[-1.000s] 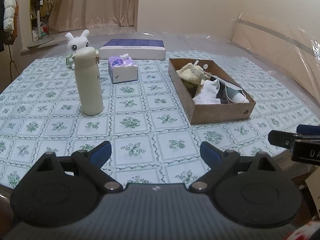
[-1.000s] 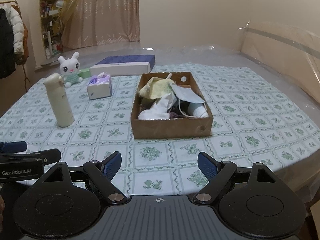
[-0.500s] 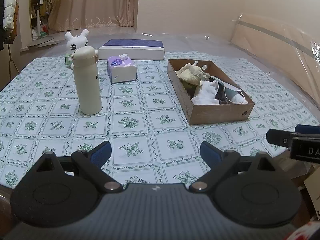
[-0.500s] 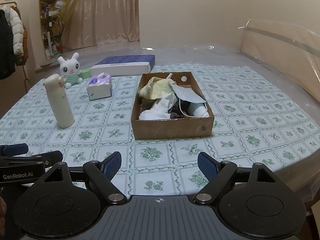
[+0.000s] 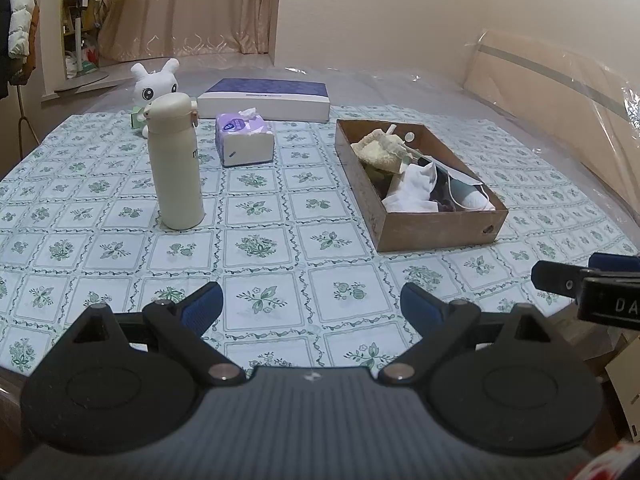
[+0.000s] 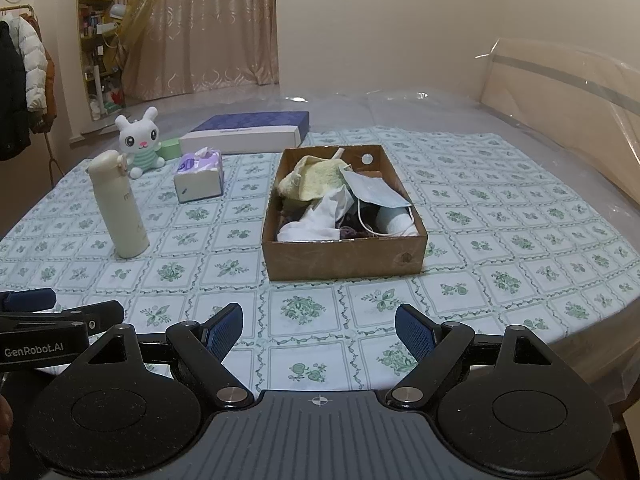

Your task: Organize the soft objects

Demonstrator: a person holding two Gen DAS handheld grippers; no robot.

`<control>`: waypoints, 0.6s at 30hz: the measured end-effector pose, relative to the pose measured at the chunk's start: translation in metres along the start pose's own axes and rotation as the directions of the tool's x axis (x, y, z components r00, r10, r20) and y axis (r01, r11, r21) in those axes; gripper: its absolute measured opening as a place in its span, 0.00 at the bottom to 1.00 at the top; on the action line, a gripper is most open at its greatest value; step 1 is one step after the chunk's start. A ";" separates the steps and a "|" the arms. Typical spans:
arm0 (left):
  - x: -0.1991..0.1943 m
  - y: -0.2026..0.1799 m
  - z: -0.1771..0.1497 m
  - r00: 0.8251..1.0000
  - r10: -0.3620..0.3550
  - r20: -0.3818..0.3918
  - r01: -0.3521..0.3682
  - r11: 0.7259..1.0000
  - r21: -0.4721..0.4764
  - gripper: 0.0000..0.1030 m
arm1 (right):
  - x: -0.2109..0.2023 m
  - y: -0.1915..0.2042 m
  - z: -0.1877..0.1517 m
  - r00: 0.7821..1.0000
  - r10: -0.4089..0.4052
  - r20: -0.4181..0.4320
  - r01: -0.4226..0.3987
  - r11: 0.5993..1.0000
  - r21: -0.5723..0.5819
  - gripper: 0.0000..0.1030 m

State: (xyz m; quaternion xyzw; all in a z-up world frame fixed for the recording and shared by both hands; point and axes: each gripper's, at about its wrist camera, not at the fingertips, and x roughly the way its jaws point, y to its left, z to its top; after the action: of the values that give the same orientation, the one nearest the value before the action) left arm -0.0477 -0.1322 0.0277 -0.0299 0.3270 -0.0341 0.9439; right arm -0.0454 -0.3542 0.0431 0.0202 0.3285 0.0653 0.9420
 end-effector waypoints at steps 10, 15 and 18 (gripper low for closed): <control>0.000 -0.001 0.000 1.000 -0.002 0.001 0.002 1.000 0.000 0.92 | 0.000 -0.001 0.001 1.000 -0.001 0.000 0.001 1.000 0.001 0.81; 0.000 -0.001 0.000 1.000 -0.004 0.001 0.004 1.000 -0.002 0.92 | 0.000 -0.001 0.001 1.000 -0.002 0.000 0.002 1.000 0.001 0.81; 0.000 0.000 0.000 1.000 -0.004 0.001 0.004 1.000 -0.002 0.92 | 0.000 -0.002 0.002 1.000 -0.001 0.000 0.001 1.000 0.001 0.81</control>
State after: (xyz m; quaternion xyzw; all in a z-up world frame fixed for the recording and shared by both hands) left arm -0.0477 -0.1327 0.0280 -0.0314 0.3267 -0.0358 0.9439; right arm -0.0444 -0.3560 0.0443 0.0204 0.3285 0.0646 0.9421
